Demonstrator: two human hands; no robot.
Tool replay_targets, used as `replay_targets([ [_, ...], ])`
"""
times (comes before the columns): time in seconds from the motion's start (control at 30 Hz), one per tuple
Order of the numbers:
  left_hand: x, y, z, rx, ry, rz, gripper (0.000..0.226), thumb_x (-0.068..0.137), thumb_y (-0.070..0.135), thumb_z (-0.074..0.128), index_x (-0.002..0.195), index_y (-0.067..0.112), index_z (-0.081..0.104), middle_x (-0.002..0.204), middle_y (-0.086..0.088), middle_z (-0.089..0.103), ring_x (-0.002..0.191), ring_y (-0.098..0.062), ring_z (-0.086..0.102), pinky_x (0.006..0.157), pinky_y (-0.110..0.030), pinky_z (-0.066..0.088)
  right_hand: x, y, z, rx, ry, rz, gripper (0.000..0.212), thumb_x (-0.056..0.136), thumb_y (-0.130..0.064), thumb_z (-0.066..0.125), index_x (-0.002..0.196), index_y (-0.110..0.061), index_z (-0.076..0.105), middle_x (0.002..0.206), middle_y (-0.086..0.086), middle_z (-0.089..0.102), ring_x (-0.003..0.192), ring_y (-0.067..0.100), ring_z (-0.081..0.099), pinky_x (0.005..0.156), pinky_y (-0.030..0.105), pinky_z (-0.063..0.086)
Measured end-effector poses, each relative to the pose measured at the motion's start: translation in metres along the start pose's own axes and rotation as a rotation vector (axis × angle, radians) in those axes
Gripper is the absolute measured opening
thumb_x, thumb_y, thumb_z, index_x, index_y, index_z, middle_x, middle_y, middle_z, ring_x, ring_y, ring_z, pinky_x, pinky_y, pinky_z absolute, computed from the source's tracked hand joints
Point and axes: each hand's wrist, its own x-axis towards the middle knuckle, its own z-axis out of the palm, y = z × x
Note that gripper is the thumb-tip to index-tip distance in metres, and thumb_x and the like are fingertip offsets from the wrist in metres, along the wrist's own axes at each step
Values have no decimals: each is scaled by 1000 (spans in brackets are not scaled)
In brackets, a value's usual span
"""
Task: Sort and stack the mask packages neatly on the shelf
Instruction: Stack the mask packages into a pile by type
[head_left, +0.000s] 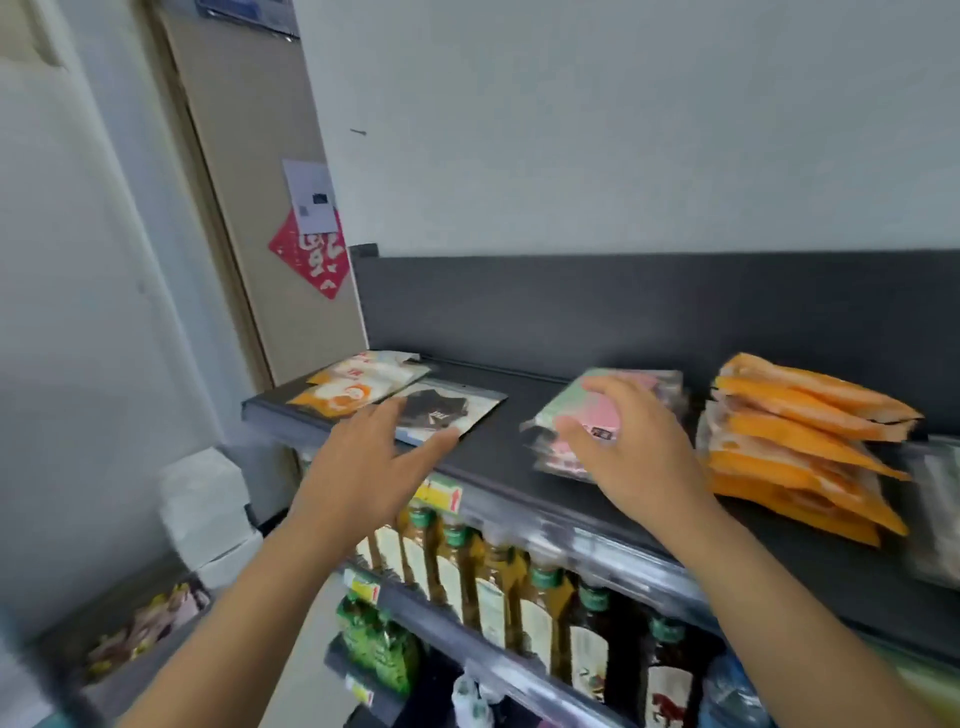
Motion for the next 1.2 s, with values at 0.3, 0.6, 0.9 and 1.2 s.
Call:
replay_targets([
  [0.3, 8, -171, -71, -33, 4, -305, 77, 85, 63, 50, 142, 12, 42, 146, -9, 46, 130, -28, 46, 104, -38, 38, 26, -96, 144, 187, -149, 71, 46, 88, -45, 60, 129, -27, 52, 136, -8, 51, 124, 13, 47, 95, 30, 42],
  [0.6, 71, -249, -70, -18, -12, -332, 69, 84, 68, 49, 121, 10, 55, 129, -11, 58, 119, -30, 51, 93, -37, 39, 89, -117, 231, 227, -244, 215, 60, 86, -48, 59, 139, -23, 43, 143, -6, 46, 129, 16, 45, 100, 35, 40],
  [0.9, 191, -277, -41, -10, -131, -222, 74, 82, 75, 43, 130, 18, 49, 137, -5, 54, 123, -25, 50, 102, -42, 41, 161, -106, 293, 279, -331, 444, 69, 84, -48, 64, 140, -18, 39, 137, 2, 49, 119, 21, 50, 90, 32, 40],
  [1.2, 290, -302, 6, -282, -384, -331, 88, 75, 78, 48, 145, 27, 35, 133, 0, 56, 118, -25, 56, 103, -41, 42, 195, -100, 342, 256, -332, 551, 69, 83, -42, 67, 142, -24, 35, 126, -2, 50, 99, 12, 47, 79, 27, 40],
])
